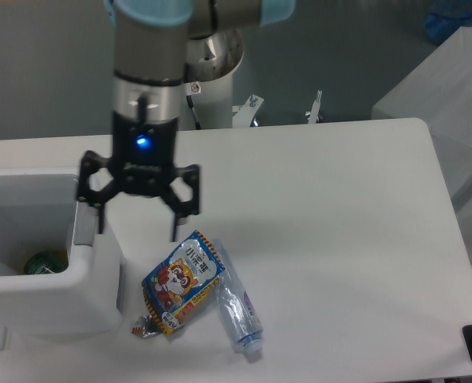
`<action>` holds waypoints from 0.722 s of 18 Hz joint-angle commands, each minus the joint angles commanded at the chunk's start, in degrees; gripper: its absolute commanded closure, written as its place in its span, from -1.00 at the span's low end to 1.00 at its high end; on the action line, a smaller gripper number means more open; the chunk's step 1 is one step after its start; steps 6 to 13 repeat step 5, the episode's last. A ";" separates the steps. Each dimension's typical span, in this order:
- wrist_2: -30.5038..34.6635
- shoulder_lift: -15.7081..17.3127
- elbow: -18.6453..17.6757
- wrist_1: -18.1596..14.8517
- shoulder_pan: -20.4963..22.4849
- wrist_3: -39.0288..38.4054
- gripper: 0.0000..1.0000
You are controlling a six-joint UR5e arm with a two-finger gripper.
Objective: Open the trash can
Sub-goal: 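Raise the gripper up away from the opened trash can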
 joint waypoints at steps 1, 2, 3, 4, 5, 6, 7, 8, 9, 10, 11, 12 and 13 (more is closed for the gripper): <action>2.02 0.00 -0.35 -0.17 0.18 2.10 -1.00; 3.78 0.00 -0.53 -1.05 0.36 4.30 -1.00; 5.19 0.00 -0.53 -2.53 0.97 6.50 -1.00; 5.82 0.00 -0.44 -3.85 1.76 8.52 -1.00; 6.00 0.00 -0.44 -4.56 2.63 10.11 -1.00; 6.00 0.00 -0.44 -4.56 2.63 10.11 -1.00; 6.00 0.00 -0.44 -4.56 2.63 10.11 -1.00; 6.00 0.00 -0.44 -4.56 2.63 10.11 -1.00; 6.00 0.00 -0.44 -4.56 2.63 10.11 -1.00; 6.00 0.00 -0.44 -4.56 2.63 10.11 -1.00; 6.00 0.00 -0.44 -4.56 2.63 10.11 -1.00; 6.00 0.00 -0.44 -4.56 2.63 10.11 -1.00; 6.00 0.00 -0.44 -4.56 2.63 10.11 -1.00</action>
